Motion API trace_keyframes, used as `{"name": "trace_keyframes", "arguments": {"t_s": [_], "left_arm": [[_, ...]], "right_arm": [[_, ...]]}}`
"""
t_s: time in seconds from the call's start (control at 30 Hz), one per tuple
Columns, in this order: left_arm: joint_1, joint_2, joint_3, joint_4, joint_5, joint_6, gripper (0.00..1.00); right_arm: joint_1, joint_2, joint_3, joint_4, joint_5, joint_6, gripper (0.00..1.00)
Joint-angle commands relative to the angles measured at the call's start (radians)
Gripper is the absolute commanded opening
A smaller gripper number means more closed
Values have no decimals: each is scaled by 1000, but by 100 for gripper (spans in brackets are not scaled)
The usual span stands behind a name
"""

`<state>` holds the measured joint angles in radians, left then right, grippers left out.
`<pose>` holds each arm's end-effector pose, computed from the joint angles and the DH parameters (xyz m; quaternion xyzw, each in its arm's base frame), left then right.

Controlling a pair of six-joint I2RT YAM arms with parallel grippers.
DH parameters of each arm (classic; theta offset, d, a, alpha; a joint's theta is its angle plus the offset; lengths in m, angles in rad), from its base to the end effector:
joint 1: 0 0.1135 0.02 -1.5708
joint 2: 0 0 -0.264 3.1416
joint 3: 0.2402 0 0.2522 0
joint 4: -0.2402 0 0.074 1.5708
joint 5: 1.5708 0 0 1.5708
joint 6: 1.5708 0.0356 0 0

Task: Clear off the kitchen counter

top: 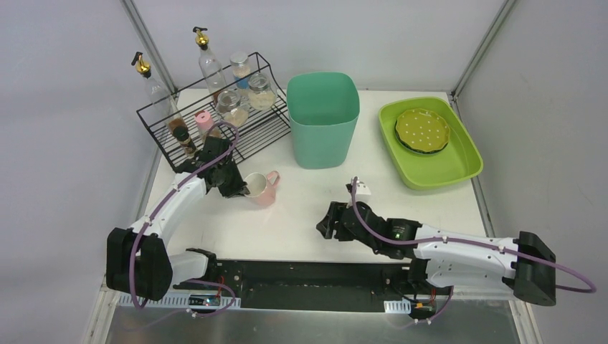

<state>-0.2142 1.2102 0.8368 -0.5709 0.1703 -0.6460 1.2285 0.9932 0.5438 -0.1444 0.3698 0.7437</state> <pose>0.2340 -0.0571 0.2387 -0.1775 0.9315 -0.2016 0.2453 0.0831 0.1948 0.2223 -0.1246 0.8633 0.2951 0.3900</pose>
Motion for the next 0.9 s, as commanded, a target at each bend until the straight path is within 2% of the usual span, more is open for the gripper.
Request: {"name": "trace_keyframes", "arguments": {"t_s": [0.0,0.3,0.53,0.73,0.87], "left_arm": [[-29,-5,19,22,85,33,0],[-258,50,115,23,101,75,0],[-408,127,202,21,96,143,0],[-521,206,264,22,17,131,0],[-590,259,300,20,-9,158,0]], "right_arm": [[5,-65,50,-92,45,-68,66],[5,-192,152,-296,31,-205,67],[5,-304,193,-388,-107,-405,68],[5,-285,249,-426,-132,-383,68],[4,-265,245,-429,-156,-470,66]]}}
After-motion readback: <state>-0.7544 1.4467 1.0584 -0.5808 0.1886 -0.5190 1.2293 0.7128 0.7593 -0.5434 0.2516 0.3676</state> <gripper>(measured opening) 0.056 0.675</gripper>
